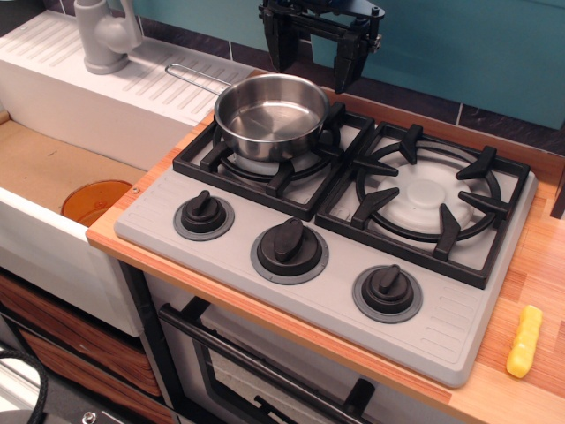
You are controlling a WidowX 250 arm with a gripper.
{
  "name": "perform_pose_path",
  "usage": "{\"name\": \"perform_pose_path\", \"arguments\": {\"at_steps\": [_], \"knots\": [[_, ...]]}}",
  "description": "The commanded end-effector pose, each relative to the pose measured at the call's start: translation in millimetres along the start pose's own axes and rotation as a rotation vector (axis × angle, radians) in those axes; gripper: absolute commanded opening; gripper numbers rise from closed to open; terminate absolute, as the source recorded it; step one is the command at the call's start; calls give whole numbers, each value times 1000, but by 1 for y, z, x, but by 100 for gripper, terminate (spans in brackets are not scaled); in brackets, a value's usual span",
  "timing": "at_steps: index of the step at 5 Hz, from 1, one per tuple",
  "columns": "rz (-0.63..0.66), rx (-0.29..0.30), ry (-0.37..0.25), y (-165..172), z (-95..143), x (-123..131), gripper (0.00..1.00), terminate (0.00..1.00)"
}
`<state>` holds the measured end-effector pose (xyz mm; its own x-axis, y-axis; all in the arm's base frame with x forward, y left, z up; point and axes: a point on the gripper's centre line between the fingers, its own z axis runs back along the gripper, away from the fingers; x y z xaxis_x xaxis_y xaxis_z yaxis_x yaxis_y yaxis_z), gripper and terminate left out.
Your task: Put pot or pan on stove and put fry in pot or pan
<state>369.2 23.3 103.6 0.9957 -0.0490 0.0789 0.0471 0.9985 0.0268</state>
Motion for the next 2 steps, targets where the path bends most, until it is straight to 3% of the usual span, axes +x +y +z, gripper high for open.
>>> {"name": "perform_pose_path", "arguments": {"at_steps": [1, 2], "knots": [[0, 0, 0, 0, 0, 0, 100, 0], [-4, -15, -20, -2, -16, -4, 100, 0]]}}
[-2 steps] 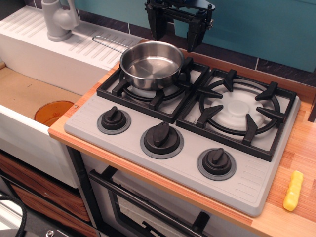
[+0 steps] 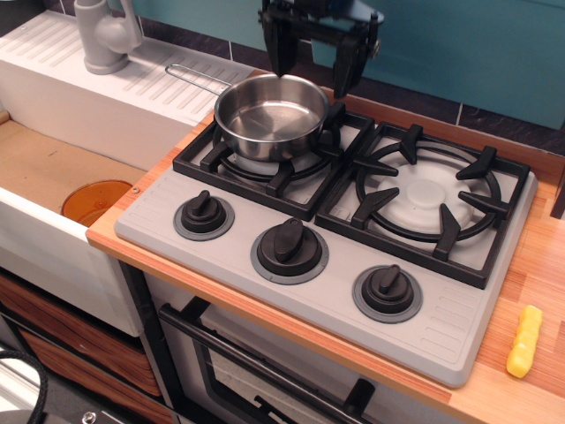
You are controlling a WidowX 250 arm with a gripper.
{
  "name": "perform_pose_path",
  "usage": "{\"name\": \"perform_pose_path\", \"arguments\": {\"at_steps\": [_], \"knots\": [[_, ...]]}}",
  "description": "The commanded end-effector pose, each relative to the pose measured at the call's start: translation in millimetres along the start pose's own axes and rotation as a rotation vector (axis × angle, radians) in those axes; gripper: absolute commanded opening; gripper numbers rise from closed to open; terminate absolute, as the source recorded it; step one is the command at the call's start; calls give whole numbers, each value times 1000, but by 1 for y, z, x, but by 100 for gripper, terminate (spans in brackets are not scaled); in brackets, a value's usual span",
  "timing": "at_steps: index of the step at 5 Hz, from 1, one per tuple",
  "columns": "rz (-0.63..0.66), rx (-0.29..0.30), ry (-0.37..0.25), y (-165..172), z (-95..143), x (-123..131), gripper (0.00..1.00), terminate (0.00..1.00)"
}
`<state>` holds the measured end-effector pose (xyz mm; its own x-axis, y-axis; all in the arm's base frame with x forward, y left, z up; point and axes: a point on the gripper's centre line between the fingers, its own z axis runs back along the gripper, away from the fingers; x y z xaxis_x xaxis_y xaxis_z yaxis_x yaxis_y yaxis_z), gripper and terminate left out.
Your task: Put pot or pan on stove and put fry in pot or pan
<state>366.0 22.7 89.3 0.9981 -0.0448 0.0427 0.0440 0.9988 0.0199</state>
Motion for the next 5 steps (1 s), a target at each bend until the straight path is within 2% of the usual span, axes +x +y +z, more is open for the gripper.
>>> {"name": "perform_pose_path", "arguments": {"at_steps": [1, 3, 4, 5], "knots": [[-11, -25, -76, -3, -13, -4, 100, 0], [0, -38, -106, -8, -31, -8, 100, 0], [12, -41, -102, -10, -34, -8, 0, 0], [20, -34, -105, -12, -29, -6, 0, 0]]}}
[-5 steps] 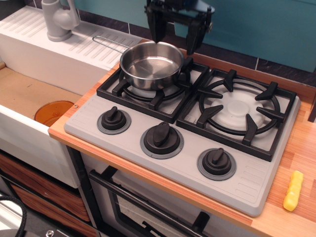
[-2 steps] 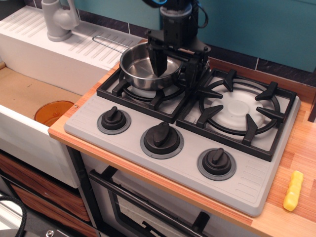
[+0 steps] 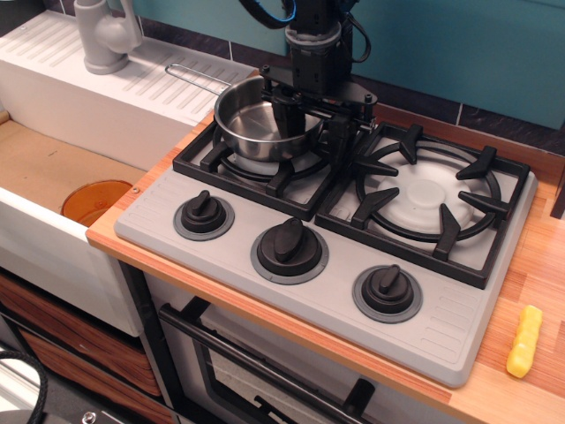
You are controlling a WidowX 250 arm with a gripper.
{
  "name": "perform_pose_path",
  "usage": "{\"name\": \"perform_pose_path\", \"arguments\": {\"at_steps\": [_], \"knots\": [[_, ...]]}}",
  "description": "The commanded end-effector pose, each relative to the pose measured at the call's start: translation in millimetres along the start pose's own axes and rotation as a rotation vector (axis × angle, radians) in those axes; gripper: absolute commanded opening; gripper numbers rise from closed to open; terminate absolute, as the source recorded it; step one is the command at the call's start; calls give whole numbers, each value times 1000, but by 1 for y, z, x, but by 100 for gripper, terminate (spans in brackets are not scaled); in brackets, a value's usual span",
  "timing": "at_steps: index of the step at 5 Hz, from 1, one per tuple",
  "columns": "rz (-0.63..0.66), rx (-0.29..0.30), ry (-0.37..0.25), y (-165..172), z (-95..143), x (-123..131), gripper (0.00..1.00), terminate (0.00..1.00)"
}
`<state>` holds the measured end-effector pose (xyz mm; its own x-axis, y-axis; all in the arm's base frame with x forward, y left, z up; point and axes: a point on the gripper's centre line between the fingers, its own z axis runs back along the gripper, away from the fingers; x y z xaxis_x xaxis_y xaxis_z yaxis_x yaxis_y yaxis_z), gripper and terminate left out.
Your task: Put pot or pan on stove and put fry in pot or pan
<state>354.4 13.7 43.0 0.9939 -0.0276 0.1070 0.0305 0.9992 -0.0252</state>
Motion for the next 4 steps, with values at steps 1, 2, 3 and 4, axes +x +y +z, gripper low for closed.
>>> {"name": "perform_pose_path", "arguments": {"at_steps": [1, 2, 3, 4], "knots": [[4, 12, -38, -9, 26, 13, 0, 0], [-9, -7, -25, -12, 39, 20, 0, 0], [-34, 1, -26, -15, 51, 26, 0, 0], [-22, 26, 3, -26, 69, 28, 0, 0]]}}
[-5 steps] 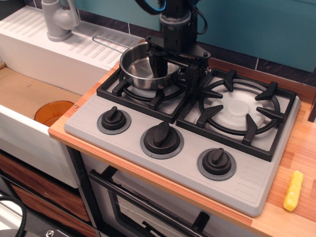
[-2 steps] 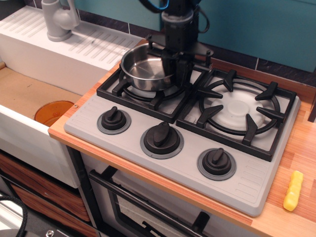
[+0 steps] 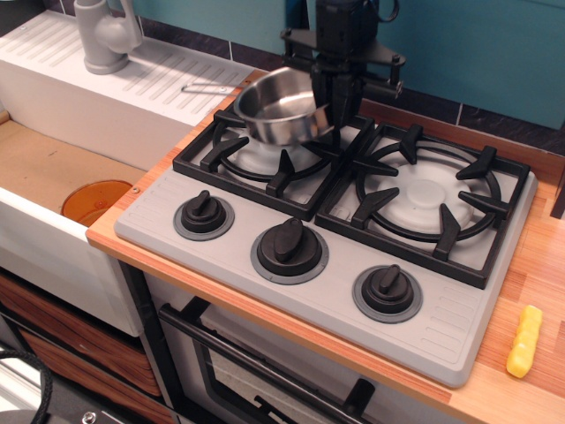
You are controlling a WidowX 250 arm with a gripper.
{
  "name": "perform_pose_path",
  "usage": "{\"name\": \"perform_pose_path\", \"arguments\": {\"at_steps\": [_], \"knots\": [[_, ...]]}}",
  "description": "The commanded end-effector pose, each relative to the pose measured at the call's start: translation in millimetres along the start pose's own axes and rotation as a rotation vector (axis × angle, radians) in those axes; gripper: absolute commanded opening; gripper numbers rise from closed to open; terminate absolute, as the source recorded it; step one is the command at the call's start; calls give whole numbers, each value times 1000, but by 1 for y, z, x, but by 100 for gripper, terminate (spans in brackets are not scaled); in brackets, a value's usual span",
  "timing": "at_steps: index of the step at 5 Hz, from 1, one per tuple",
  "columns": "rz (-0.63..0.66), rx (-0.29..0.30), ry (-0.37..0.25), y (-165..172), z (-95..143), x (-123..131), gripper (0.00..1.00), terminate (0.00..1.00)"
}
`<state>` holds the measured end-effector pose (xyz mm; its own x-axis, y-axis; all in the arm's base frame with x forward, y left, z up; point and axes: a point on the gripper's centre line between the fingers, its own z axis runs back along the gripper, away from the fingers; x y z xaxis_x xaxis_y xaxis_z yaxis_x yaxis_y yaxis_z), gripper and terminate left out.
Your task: Put pot or pan on stove and put fry in pot or pan
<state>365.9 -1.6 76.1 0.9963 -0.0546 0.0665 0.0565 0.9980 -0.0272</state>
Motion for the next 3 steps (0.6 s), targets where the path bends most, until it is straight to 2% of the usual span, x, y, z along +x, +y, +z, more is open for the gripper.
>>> {"name": "perform_pose_path", "arguments": {"at_steps": [1, 3], "knots": [[23, 36, -22, -28, 48, 4, 0, 0], [69, 47, -32, -72, 52, -13, 0, 0]]}}
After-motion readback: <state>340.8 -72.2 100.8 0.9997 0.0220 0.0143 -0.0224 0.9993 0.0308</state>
